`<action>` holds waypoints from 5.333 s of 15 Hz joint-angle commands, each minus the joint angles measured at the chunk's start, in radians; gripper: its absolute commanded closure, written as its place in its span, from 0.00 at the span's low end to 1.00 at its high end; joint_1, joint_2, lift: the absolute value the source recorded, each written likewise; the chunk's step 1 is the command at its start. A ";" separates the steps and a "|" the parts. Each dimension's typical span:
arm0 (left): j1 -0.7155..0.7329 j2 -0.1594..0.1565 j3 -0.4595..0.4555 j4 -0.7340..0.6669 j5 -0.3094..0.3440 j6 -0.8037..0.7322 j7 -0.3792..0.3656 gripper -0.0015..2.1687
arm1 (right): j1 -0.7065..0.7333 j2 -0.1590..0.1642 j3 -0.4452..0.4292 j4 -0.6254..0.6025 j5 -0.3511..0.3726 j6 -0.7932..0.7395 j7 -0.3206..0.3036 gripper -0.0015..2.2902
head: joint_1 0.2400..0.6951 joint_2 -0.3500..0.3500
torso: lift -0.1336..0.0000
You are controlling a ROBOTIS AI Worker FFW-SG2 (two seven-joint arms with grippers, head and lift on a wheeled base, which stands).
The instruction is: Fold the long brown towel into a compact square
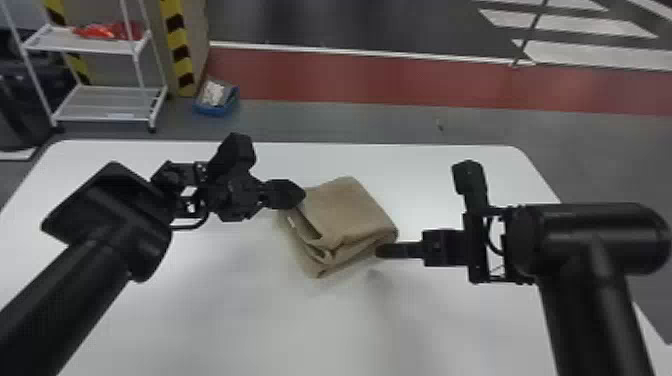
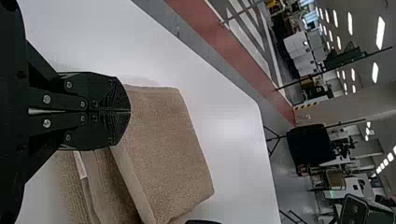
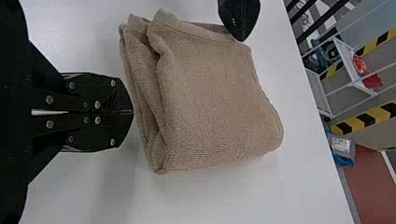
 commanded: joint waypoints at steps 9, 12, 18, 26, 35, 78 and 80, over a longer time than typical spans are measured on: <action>0.074 0.078 -0.033 -0.136 0.056 0.136 -0.185 0.99 | -0.185 0.043 0.021 0.233 0.064 -0.116 -0.040 0.93 | 1.00 0.30 | 0.07; 0.132 0.101 -0.038 -0.249 0.108 0.271 -0.234 0.99 | -0.232 0.065 0.024 0.314 0.068 -0.199 -0.046 0.93 | 1.00 0.31 | 0.07; 0.146 0.127 0.051 -0.358 0.215 0.419 -0.257 0.99 | -0.225 0.066 0.006 0.320 0.061 -0.242 -0.037 0.93 | 1.00 0.32 | 0.07; 0.097 0.153 0.122 -0.226 0.137 0.290 -0.134 0.99 | -0.223 0.075 0.023 0.338 0.071 -0.251 -0.042 0.93 | 1.00 0.44 | 0.07; 0.128 0.137 0.065 -0.235 0.100 0.253 -0.143 0.99 | -0.263 0.142 0.064 0.374 0.145 -0.245 -0.051 0.93 | 1.00 0.47 | 0.07; 0.378 0.248 0.468 -0.607 0.298 0.492 -0.205 0.99 | -0.148 0.142 0.043 0.331 0.059 -0.742 -0.032 0.93 | 1.00 0.61 | 0.07; 0.490 0.203 0.645 -0.755 0.385 0.603 -0.202 0.99 | 0.027 0.142 0.052 0.061 0.013 -0.735 -0.040 0.65 | 1.00 0.64 | 0.07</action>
